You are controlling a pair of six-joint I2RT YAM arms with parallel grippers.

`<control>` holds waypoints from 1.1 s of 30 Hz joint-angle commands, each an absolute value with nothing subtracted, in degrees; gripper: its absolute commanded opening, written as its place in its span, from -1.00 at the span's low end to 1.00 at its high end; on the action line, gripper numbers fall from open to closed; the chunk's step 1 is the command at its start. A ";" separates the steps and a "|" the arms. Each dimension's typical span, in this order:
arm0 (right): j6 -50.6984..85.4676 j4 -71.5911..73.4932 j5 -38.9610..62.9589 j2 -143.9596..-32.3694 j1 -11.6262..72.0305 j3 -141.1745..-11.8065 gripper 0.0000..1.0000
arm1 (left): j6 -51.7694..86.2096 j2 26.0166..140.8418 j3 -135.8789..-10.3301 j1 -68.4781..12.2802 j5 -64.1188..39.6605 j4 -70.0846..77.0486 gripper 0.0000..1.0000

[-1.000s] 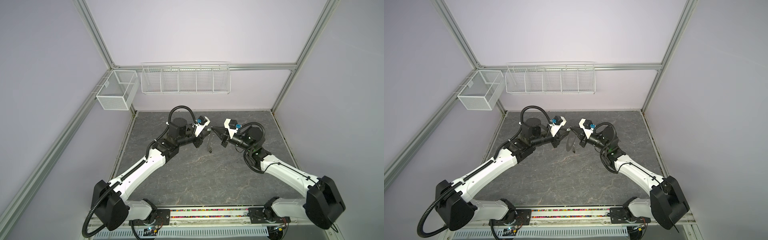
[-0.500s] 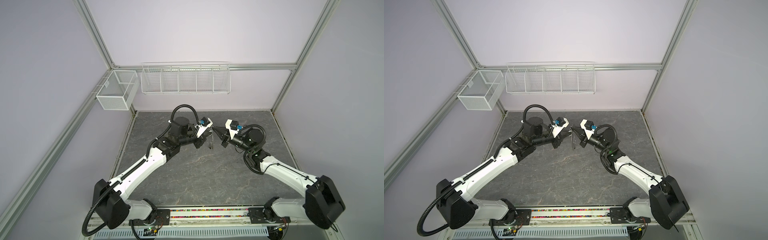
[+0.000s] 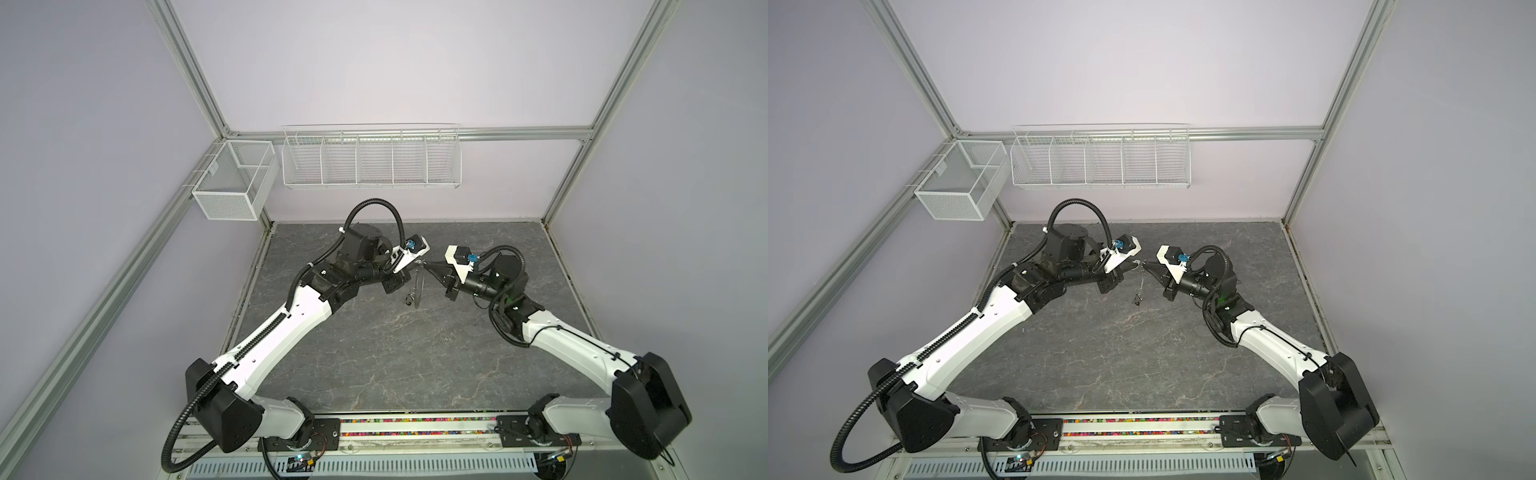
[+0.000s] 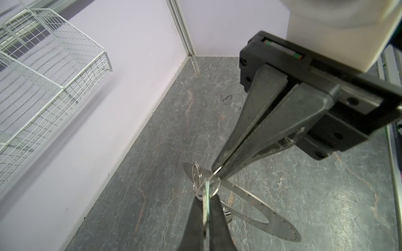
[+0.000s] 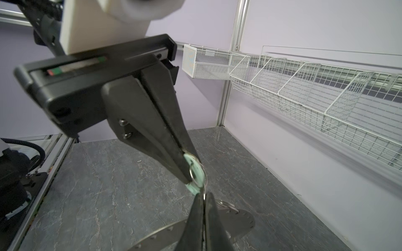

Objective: Attach keys to a key ring
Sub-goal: Insert the key into the keyring, then place the keyring at the center of the table.

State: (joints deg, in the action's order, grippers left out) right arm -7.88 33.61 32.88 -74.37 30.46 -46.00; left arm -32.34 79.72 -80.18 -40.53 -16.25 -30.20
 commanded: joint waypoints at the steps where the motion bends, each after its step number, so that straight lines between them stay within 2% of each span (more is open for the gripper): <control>1: -10.11 31.72 35.24 -72.69 29.66 -47.01 -0.86 | -37.17 80.89 -83.39 -40.98 -12.04 -35.59 -1.00; 5: -10.11 29.44 36.47 -73.56 29.20 -48.17 -0.86 | -39.49 82.26 -85.13 -42.10 -7.89 -36.65 -1.00; 11: -9.70 25.40 35.18 -75.82 27.99 -49.61 -0.84 | -39.16 85.05 -88.42 -42.60 -8.35 -38.32 -1.00; 13: -8.69 25.40 33.10 -75.98 26.88 -49.03 -0.57 | -38.00 86.62 -89.23 -42.71 -8.44 -38.76 -1.00; 17: -7.54 23.51 26.14 -74.16 23.40 -46.97 -0.27 | -34.02 91.96 -92.01 -42.79 -10.12 -38.26 -1.00; 25: -12.54 7.24 0.58 -60.81 17.30 -43.76 -0.04 | -22.90 107.04 -106.68 -44.75 -17.06 -33.86 -1.00; 29: -15.49 2.20 -1.07 -56.55 14.56 -43.46 0.02 | -13.81 110.48 -107.03 -45.26 -18.61 -26.34 -1.00; 33: -17.89 -1.36 2.13 -56.96 14.24 -44.16 0.02 | -11.04 111.63 -101.69 -44.25 -16.63 -22.76 -1.00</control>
State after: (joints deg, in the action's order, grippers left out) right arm -14.52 4.16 2.42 -56.12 14.37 -44.40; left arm -16.60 111.18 -103.88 -45.32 -16.38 -27.90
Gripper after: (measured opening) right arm 0.509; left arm 0.050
